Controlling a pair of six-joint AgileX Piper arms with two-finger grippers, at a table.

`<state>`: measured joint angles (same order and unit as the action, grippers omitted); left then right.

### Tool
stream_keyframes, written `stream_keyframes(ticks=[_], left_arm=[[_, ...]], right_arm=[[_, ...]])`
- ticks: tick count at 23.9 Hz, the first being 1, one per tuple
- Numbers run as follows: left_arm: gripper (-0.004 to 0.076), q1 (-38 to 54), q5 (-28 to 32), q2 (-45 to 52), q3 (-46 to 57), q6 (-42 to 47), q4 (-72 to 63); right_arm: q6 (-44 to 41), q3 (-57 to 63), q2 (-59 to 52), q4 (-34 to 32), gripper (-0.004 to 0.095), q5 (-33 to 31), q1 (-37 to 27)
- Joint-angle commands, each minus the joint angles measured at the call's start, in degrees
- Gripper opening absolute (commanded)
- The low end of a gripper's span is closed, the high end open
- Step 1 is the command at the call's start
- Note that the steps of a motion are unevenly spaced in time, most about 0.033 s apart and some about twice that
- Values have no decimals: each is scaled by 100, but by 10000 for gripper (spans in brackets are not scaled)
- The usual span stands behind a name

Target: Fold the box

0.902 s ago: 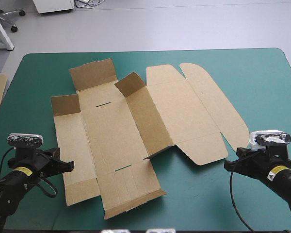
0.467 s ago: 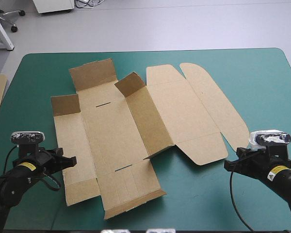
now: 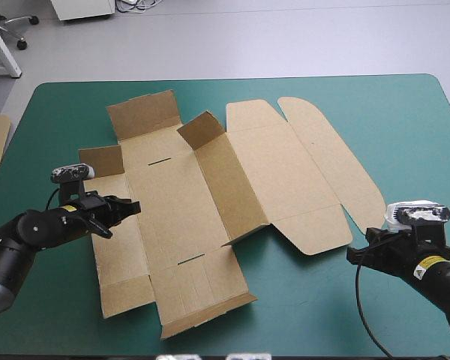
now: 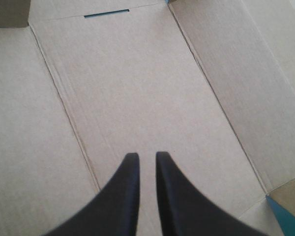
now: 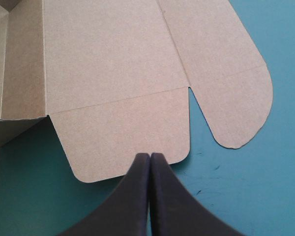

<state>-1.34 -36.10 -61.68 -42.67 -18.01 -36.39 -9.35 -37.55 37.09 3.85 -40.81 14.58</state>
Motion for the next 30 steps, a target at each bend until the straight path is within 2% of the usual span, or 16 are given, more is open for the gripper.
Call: stream_keyframes(ticks=[1,5,7,10,12,13,15,17,25,30], left_arm=[[218,28,187,-267,-331,-92,-719],[370,28,119,-551,-434,-258,-1274],[413,43,36,-611,-475,-258,-1251],[417,423,-375,-638,-504,-242,-1284],[417,1138,-922,-638,-606,-263,-1149],[417,1876,-1506,-638,-743,-499,-1185],[417,2533,-1916,-638,-841,-621,-1319],[417,2781,-1928,-665,-814,-734,-1532],[417,2771,-2061,-952,-816,-517,-599],[415,2820,-2056,-1068,-764,-429,-579]], right_arm=[[43,-187,14,21,-34,328,-42],[55,-187,14,10,-34,320,-42],[120,-187,14,-25,-34,320,-42],[173,-187,14,-25,-34,320,-42],[173,-187,14,-25,-34,320,-42],[173,-187,14,-25,-34,320,-42],[173,-187,14,-25,-34,320,-42],[173,-187,14,-4,-34,330,-42],[226,-187,14,1,-34,179,-42],[238,-187,14,1,-34,127,-42]])
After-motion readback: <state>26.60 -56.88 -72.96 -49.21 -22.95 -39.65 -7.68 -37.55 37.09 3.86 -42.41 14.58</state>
